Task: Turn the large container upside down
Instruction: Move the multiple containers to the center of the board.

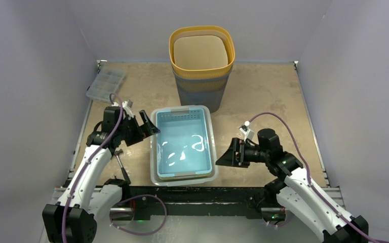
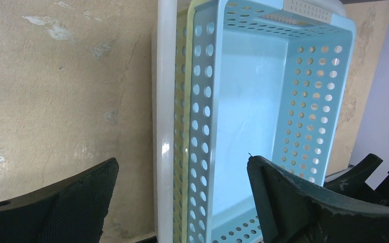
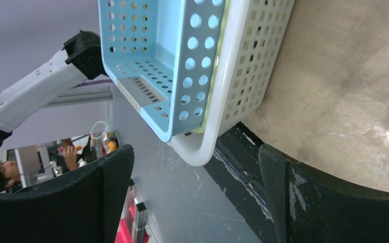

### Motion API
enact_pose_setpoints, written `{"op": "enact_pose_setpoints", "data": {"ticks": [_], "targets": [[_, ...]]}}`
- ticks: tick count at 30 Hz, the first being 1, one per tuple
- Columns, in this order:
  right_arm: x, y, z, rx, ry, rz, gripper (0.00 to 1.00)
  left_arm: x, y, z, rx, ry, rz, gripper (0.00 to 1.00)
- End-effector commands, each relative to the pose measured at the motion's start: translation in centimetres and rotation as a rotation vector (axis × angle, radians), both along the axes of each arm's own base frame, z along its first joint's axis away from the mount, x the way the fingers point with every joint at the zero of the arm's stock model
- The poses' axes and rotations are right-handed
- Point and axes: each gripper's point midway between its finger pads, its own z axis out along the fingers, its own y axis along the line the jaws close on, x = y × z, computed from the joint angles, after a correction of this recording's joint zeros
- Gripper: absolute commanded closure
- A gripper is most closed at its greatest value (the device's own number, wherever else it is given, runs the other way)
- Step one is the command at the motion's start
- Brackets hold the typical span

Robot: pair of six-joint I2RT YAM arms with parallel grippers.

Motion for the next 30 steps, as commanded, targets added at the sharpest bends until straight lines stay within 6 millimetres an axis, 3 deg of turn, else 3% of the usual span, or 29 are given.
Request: {"op": "enact_pose_setpoints", "data": {"ticks": [1,6,8,11,15,20,22,23,26,28,30], "targets": [[-1.2,0.7,0.2,0.071,0.048,0.054,0.06,0.4,0.1,0.4,0.029,-0.017,-0.027,0.03],[-0.8,1.3,-0.4,0.094,0.058,0.065,0.1,0.2,0.8,0.0,0.072,0.006,-0.022,0.05],[-0.6,1.8,-0.4,0.104,0.058,0.075,0.11,0.4,1.4,0.7,0.105,-0.006,-0.003,0.05],[0.3,2.9,-0.2,0.124,0.039,0.084,0.13,1.2,2.5,3.1,0.155,-0.055,0.035,0.05],[1.5,5.9,0.4,0.135,0.01,0.117,0.15,2.0,3.7,6.9,0.199,-0.144,0.096,0.04],[4.1,11.7,-0.3,0.076,-0.012,0.158,0.16,2.2,3.6,10.5,0.176,-0.213,0.111,0.05],[5.0,14.8,0.4,0.093,-0.043,0.212,0.16,2.2,3.4,11.6,0.164,-0.236,0.114,0.05],[5.3,17.2,1.8,0.114,-0.084,0.263,0.16,2.2,3.5,12.0,0.16,-0.242,0.119,0.05],[5.3,22.4,1.5,0.06,-0.135,0.396,0.16,1.9,3.5,12.8,0.153,-0.258,0.129,0.05],[5.1,24.4,0.7,0.0,-0.155,0.429,0.16,1.6,3.5,13.0,0.147,-0.261,0.133,0.04],[5.3,24.8,0.5,-0.029,-0.172,0.407,0.14,1.2,3.5,12.9,0.142,-0.254,0.137,0.04]]}}
